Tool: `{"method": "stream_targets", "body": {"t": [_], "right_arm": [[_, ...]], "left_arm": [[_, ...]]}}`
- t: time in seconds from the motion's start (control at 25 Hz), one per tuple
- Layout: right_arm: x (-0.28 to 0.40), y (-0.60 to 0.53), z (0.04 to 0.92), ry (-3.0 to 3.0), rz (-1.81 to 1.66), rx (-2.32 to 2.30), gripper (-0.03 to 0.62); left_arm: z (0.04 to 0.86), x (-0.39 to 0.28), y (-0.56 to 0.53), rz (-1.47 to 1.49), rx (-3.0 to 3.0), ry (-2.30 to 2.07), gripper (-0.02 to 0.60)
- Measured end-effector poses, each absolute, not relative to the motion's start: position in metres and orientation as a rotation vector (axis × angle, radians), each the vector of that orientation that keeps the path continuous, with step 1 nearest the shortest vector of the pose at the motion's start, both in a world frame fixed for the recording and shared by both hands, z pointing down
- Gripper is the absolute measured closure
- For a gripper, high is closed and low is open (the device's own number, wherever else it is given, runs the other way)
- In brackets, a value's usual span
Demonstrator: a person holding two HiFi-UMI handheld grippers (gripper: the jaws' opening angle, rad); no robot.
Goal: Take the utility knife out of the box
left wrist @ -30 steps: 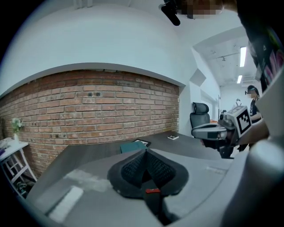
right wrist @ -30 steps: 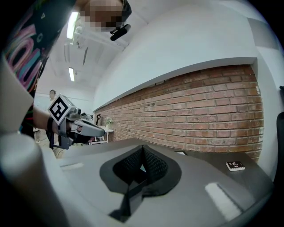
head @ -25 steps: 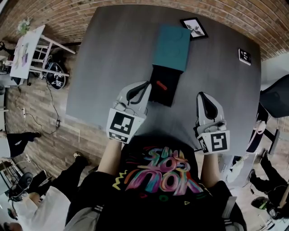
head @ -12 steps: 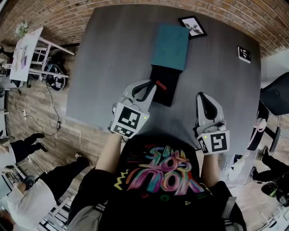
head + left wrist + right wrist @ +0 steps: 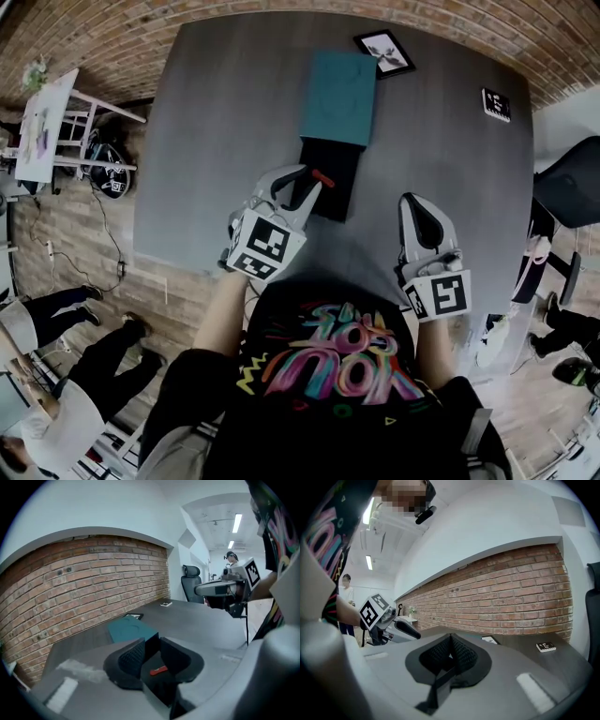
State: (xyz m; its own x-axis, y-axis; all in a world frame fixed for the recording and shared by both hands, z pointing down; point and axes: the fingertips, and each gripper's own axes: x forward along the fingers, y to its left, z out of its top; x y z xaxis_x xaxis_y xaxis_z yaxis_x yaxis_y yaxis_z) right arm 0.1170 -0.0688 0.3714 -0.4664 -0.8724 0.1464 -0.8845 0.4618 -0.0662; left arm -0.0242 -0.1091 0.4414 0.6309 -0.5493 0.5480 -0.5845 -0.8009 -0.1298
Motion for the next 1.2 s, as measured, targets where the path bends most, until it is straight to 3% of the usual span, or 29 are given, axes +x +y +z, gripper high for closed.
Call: {"method": "stream_targets", "body": {"t": [0.4, 1.2], "right_arm": [[0.127, -0.072, 0.378, -2.602, 0.230, 1.547, 0.595], [0.128, -0.075, 0.400, -2.586, 0.343, 1.536, 0.595]], "left_arm": [[0.483, -0.011, -0.112, 1.111, 2.768, -0.783, 0.436], [0.551, 0.002, -0.117, 1.734, 2.788, -0.287, 0.390]]}}
